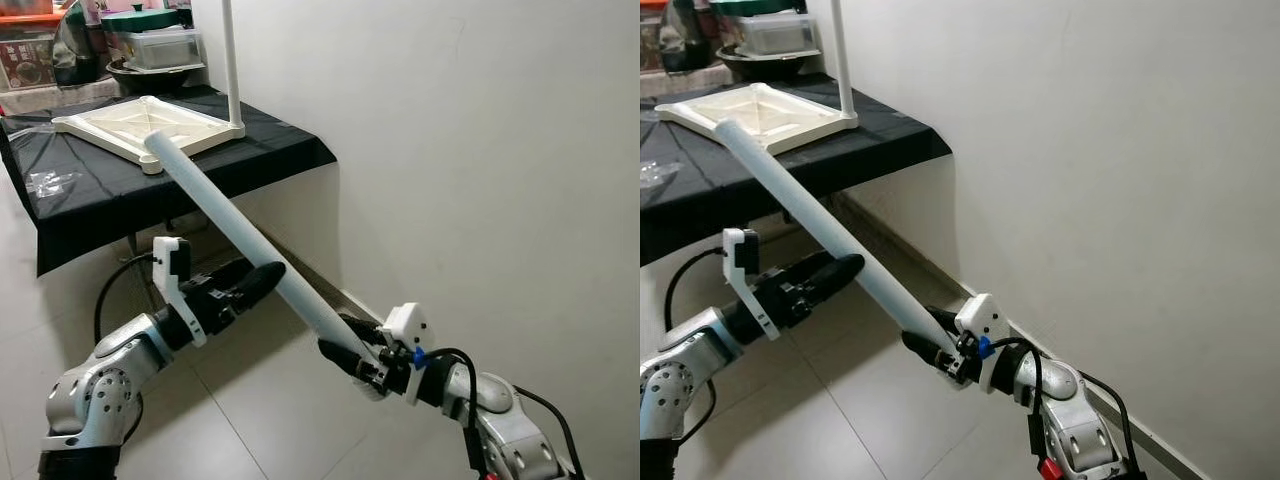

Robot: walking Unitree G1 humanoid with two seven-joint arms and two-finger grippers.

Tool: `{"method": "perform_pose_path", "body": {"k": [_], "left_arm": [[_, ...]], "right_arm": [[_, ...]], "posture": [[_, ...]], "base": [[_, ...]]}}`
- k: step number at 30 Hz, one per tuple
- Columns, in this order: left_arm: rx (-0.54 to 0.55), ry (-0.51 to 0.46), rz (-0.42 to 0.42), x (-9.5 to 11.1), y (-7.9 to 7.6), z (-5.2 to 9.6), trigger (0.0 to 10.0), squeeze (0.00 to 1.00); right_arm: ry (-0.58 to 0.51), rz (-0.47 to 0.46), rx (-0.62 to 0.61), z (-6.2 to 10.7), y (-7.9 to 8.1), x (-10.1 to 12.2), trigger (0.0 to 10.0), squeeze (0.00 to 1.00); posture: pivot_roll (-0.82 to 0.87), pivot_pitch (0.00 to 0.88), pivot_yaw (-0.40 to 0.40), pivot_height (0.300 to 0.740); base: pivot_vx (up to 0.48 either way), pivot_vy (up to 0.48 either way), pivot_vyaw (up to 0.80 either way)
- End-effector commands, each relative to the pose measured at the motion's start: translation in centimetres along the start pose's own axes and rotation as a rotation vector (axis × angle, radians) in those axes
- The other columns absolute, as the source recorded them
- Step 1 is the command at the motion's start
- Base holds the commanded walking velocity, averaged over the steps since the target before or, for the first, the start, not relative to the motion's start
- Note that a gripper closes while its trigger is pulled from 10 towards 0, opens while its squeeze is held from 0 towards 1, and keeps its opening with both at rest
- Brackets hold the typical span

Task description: Building children table

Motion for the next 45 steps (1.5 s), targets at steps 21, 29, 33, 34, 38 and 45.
{"method": "perform_pose_path", "body": {"k": [21, 29, 33, 34, 38, 45], "left_arm": [[-0.011, -0.114, -0.018, 3.5, -0.2, -1.9, 0.0, 0.00], [-0.088, -0.044, -0.084, 3.0, -1.7, -3.2, 10.0, 0.00], [-0.095, -0.032, -0.096, 2.7, -1.7, -3.2, 10.0, 0.00], [-0.104, -0.025, -0.103, 2.6, -1.8, -3.4, 10.0, 0.00], [-0.133, -0.027, -0.119, 2.9, -2.3, -4.0, 10.0, 0.00], [-0.184, -0.026, -0.129, 3.0, -3.3, -5.1, 10.0, 0.00]], "right_arm": [[0.008, 0.021, 0.012, -0.9, 0.9, -0.2, 0.0, 0.00], [0.042, 0.005, -0.033, -1.3, -0.3, -0.1, 10.0, 0.89], [0.047, -0.004, 0.007, -1.3, 0.2, 0.0, 10.0, 1.00], [0.061, 0.003, 0.021, -1.3, 0.3, 0.2, 10.0, 1.00], [0.075, 0.010, 0.027, -1.8, 0.1, 0.6, 10.0, 1.00], [0.121, -0.005, -0.031, -3.0, -0.7, -0.1, 10.0, 0.93]], "posture": [[0.01, 0.000, -0.052, 0.740], [0.01, 0.000, -0.060, 0.740], [0.01, 0.000, -0.063, 0.740], [0.01, 0.000, -0.067, 0.740], [0.01, 0.000, -0.069, 0.740], [0.02, 0.000, -0.070, 0.740]], "base": [[0.000, 0.000, 0.00], [0.000, 0.000, 0.00], [0.000, 0.000, 0.00], [0.000, 0.000, 0.00], [0.000, 0.000, 0.00], [0.000, 0.000, 0.00]]}}
Point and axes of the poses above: a point about 5 cm out from each wrist's last joint towards the gripper, its own z axis pointing back from the gripper into the wrist, its own x axis along the axis of the wrist's last joint, y = z × x, the point moved 5 cm from there along -z, pointing out of the wrist towards the gripper, and after that the axes turned 10 degrees about -z, right-handed, at the moved point
